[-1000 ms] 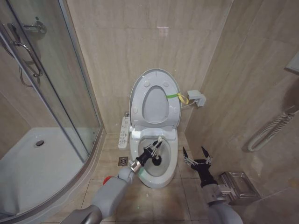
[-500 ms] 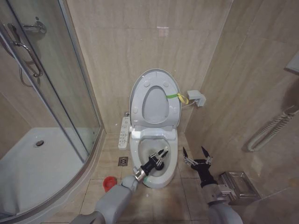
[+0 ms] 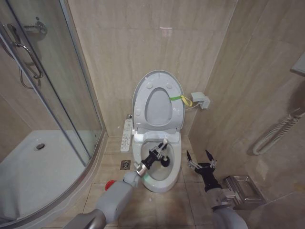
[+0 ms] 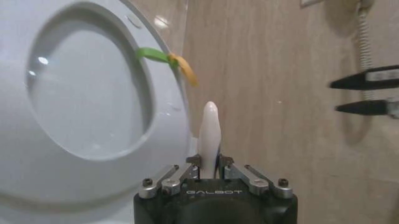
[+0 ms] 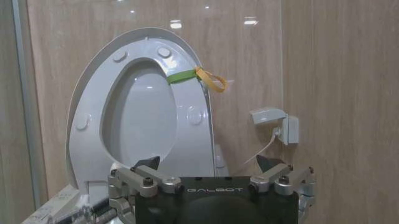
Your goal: Open the toilet lid, clean the toilet bowl with a toilet brush, close the toilet lid, and flush.
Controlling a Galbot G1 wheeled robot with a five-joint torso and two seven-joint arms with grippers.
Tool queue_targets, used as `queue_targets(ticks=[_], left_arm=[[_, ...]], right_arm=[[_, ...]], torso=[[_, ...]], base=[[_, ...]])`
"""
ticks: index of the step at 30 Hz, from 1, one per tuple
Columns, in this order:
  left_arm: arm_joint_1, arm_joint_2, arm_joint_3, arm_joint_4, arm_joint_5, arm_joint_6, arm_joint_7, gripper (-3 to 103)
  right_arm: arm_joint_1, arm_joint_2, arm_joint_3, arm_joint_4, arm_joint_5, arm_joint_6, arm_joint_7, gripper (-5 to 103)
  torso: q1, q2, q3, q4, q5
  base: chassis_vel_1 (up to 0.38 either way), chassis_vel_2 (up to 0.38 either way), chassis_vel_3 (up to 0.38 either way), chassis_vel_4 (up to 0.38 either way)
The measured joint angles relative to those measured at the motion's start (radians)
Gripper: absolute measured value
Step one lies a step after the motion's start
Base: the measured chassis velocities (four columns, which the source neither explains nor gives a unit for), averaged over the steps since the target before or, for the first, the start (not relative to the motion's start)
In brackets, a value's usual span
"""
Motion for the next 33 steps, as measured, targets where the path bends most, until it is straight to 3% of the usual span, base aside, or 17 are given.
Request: queue_targets(ticks=[3, 7, 10, 18, 29, 33], left_arm=[[0.021, 0.001, 0.021, 0.014, -0.013, -0.001, 0.032, 19], [0.024, 0.001, -0.003, 0.049, 0.058, -0.003, 0.033, 19], [0.02, 0.007, -0.02, 0.061, 0.089, -0.002, 0.019, 19], [0.003, 0.014, -0.137, 0.023, 0.203, 0.0, -0.1, 19], [0.033, 0.04, -0.222, -0.076, 0.267, 0.002, -0.112, 19], [0.031, 0.049, -0.237, -0.106, 0.282, 0.008, -0.142, 19]], right_arm=[[0.0, 0.0, 0.0, 0.0, 0.0, 0.0, 0.0, 100], [0.0, 0.0, 0.0, 0.0, 0.0, 0.0, 0.0, 100], [0.0, 0.0, 0.0, 0.0, 0.0, 0.0, 0.0, 100], [0.0, 0.0, 0.0, 0.0, 0.0, 0.0, 0.0, 100], [0.0, 0.0, 0.0, 0.0, 0.0, 0.0, 0.0, 100], [0.0, 0.0, 0.0, 0.0, 0.0, 0.0, 0.0, 100]], torso=[[0.0, 0.0, 0.0, 0.0003, 0.0001], [0.0, 0.0, 0.0, 0.0002, 0.0], [0.0, 0.0, 0.0, 0.0003, 0.0001], [0.0, 0.0, 0.0, 0.0, 0.0], [0.0, 0.0, 0.0, 0.0004, 0.0001], [0.0, 0.0, 0.0, 0.0002, 0.0]], base=[[0.0, 0.0, 0.0, 0.0], [0.0, 0.0, 0.0, 0.0], [0.0, 0.0, 0.0, 0.0], [0.0, 0.0, 0.0, 0.0], [0.0, 0.0, 0.0, 0.0], [0.0, 0.0, 0.0, 0.0]])
